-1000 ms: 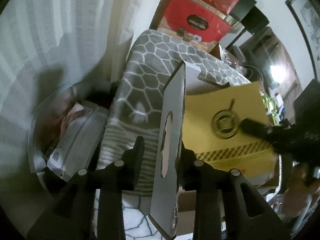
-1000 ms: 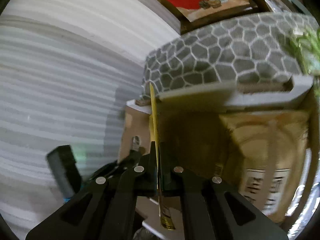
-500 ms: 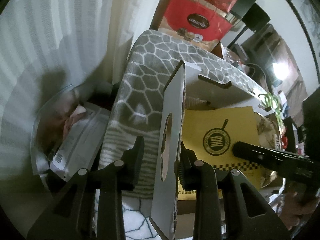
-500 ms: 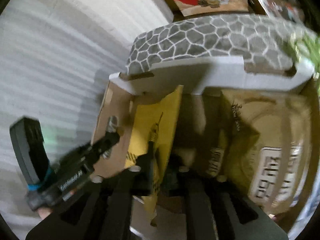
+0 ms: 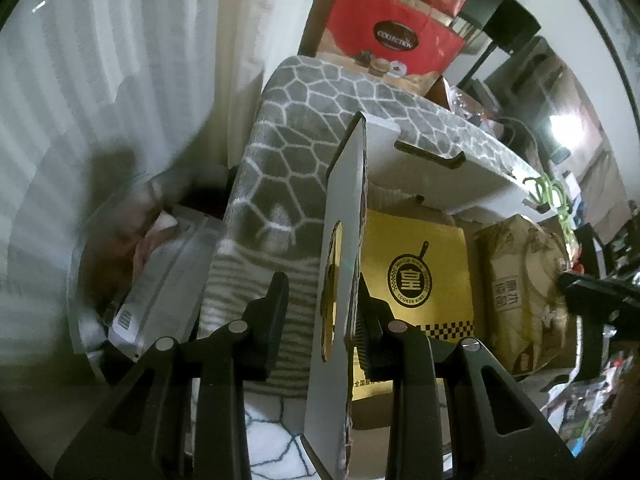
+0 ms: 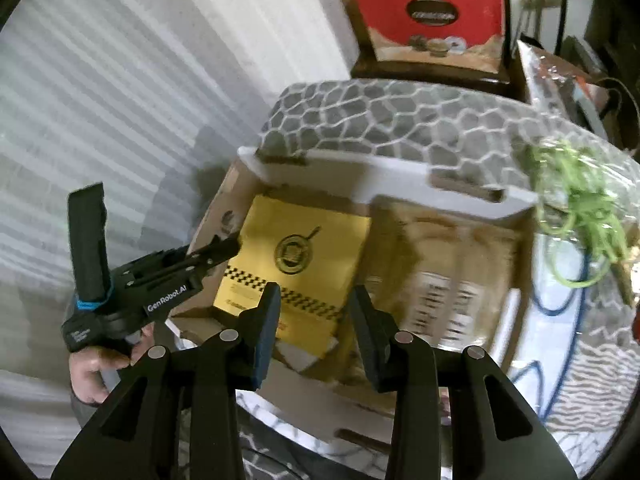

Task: Organize objects
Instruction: 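Lower the yellow bag into the tray beside the gold package and release, then move the right gripper toward the white bag with blue lines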

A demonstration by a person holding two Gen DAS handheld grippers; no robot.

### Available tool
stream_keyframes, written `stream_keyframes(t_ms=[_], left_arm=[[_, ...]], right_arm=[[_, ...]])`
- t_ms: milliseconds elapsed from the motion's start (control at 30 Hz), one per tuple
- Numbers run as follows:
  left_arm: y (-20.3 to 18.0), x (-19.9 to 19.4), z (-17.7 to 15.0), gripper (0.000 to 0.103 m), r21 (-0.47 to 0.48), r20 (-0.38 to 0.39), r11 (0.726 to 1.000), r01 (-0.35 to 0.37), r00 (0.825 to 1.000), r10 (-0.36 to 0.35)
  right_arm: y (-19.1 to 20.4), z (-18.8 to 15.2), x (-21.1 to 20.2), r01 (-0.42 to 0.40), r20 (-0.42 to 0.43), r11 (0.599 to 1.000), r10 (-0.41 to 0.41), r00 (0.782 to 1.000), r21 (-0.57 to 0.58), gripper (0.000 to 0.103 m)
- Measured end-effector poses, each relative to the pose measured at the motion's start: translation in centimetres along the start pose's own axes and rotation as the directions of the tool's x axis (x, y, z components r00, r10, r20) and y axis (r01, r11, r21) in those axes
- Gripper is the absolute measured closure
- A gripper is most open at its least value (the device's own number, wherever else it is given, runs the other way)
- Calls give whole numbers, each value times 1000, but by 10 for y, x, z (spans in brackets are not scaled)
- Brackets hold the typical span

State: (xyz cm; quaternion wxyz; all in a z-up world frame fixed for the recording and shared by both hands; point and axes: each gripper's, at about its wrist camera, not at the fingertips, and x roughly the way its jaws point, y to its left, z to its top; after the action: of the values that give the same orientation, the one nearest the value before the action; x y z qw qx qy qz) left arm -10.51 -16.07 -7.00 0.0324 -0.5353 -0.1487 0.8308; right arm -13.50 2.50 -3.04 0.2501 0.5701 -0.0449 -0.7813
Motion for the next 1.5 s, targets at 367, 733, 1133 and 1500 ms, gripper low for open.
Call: stream_keyframes(t_ms=[367, 733, 1133, 1500], left_arm=[[-6, 8, -2, 89, 34, -3, 999, -15, 1000, 15], [-12, 11, -3, 96, 47, 6, 998, -33, 999, 32], [-10, 11, -3, 95, 38, 5, 999, -24, 1000, 24], [-9, 12, -2, 95, 38, 3, 999, -25, 1000, 25]], right_arm=[[-88, -10, -75, 144, 92, 985, -152, 984, 94, 65], [-161, -36, -70, 235, 62, 953, -250, 966, 193, 61], [-204, -71, -51, 101, 60, 950, -124, 991, 294, 60], [-192, -68, -36, 19, 58, 964, -36, 998, 266, 58]])
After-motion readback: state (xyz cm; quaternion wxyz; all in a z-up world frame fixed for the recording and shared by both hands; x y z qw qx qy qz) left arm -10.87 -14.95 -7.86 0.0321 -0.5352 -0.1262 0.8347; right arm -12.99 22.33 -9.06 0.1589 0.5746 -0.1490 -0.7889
